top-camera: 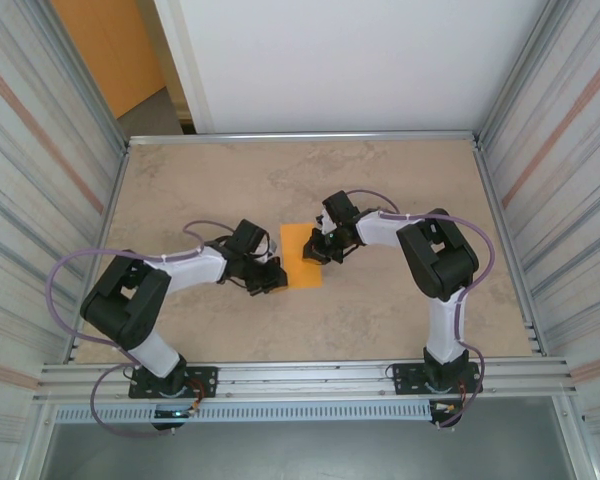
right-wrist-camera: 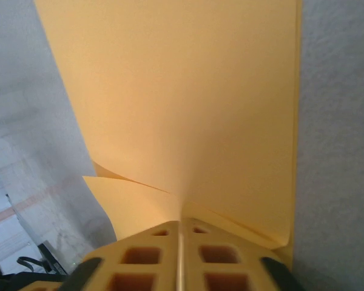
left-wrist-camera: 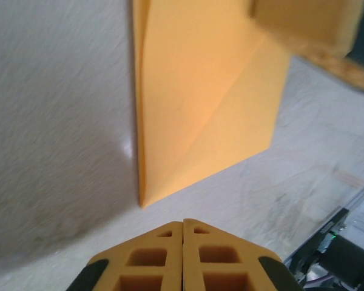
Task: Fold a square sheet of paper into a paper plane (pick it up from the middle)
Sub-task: Fold the triangle a second time at the center of the table.
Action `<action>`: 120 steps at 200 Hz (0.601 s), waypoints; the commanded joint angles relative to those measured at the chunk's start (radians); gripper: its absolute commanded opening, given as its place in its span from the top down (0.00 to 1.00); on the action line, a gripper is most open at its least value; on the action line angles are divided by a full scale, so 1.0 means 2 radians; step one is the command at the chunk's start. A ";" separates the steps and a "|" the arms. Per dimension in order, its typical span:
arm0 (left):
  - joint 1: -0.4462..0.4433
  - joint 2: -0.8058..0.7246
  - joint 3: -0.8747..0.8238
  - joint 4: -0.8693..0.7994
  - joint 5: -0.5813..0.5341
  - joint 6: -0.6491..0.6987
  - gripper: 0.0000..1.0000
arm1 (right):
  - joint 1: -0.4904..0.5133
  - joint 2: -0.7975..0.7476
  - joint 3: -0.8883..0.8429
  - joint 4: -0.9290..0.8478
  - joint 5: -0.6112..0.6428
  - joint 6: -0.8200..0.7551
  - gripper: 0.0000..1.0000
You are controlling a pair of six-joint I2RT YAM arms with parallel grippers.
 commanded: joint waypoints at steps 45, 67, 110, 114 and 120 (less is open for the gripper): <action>0.017 0.047 0.081 0.046 0.013 0.002 0.78 | 0.001 -0.101 -0.051 0.008 0.098 0.101 0.64; 0.023 0.077 0.096 0.038 0.002 0.007 0.78 | 0.000 -0.109 -0.073 0.023 0.109 0.124 0.63; 0.054 0.107 0.084 0.069 0.002 -0.011 0.78 | 0.006 -0.088 -0.073 0.045 0.094 0.139 0.63; 0.055 0.109 0.083 0.071 0.002 -0.012 0.78 | 0.007 -0.084 -0.070 0.045 0.092 0.139 0.63; 0.058 0.112 0.083 0.072 0.004 -0.013 0.78 | 0.007 -0.081 -0.067 0.044 0.091 0.140 0.63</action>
